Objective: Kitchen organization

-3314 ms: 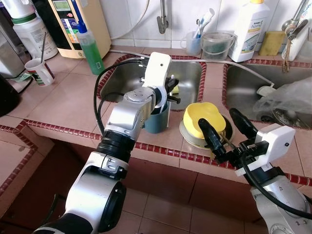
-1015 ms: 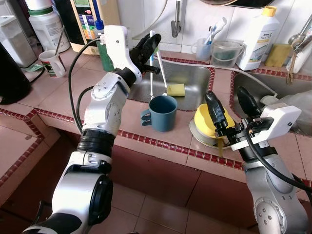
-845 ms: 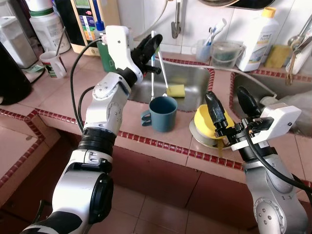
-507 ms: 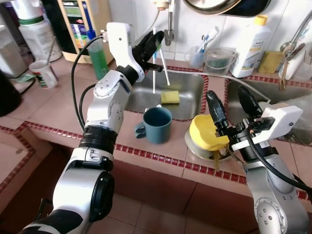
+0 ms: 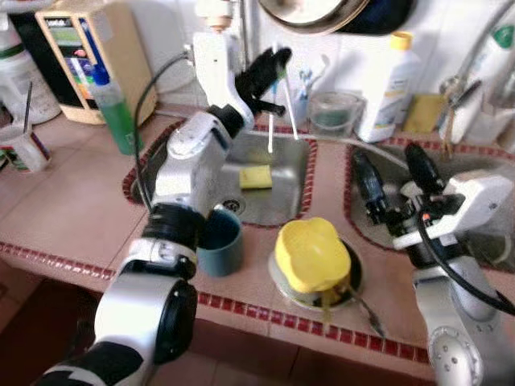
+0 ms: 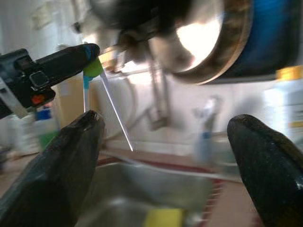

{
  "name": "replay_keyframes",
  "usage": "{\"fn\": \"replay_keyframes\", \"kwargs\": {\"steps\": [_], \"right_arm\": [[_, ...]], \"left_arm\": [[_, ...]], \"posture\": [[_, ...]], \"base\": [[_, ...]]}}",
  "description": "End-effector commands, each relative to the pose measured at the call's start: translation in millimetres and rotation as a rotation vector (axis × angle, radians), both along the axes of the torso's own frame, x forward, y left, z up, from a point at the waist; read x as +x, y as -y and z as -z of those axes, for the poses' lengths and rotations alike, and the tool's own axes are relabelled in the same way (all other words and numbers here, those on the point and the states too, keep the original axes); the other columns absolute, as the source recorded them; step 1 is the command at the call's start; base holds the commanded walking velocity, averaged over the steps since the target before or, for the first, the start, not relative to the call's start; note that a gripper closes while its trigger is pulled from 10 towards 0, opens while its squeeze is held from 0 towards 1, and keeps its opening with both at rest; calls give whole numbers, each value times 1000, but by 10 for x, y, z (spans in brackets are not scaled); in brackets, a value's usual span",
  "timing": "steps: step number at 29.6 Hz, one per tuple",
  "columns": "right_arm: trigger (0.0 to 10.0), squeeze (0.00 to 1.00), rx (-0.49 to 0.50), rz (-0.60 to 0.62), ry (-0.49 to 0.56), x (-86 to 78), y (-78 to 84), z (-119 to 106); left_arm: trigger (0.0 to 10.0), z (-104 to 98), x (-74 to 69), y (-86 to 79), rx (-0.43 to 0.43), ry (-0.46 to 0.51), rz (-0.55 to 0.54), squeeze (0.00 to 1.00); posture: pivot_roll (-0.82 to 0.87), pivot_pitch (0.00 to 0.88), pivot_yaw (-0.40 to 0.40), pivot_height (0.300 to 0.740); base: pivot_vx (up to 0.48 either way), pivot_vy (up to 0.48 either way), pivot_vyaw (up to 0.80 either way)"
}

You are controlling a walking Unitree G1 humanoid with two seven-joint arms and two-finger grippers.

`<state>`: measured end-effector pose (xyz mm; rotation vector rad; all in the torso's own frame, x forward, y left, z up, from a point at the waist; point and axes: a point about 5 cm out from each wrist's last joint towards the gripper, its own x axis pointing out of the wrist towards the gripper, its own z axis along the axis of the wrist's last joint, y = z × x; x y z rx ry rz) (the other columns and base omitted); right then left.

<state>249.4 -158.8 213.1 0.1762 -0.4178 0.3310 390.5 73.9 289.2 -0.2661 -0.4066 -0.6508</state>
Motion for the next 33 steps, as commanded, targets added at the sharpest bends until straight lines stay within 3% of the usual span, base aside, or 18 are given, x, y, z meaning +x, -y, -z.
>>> {"fn": "replay_keyframes", "kwargs": {"steps": [1, 10, 15, 26, 33], "right_arm": [[10000, 0, -4, -9, 19, -24, -13, -47], [10000, 0, 2, 17, -42, -19, 6, -41], [10000, 0, -76, 48, -153, -38, 51, 9], [10000, 0, -121, 52, -239, -284, 167, -35], [10000, 0, -137, -43, -275, -516, 116, -66]], "left_arm": [[10000, 4, 6, -24, 5, -4, -9, 0], [10000, 117, 76, -24, 113, -39, -57, 0], [10000, 175, 103, -15, 139, -48, -53, 0], [10000, 360, 141, 66, 195, -101, -31, 0], [10000, 496, 154, 93, 225, -147, -34, 0]], "posture": [[17, 37, 69, 740], [9, 40, 72, 740], [-22, 52, 74, 740], [-105, 112, 73, 740], [-154, 163, 73, 740]], "base": [[0, 0, 0], [0, 0, 0], [0, 0, 0], [0, 0, 0], [0, 0, 0]]}}
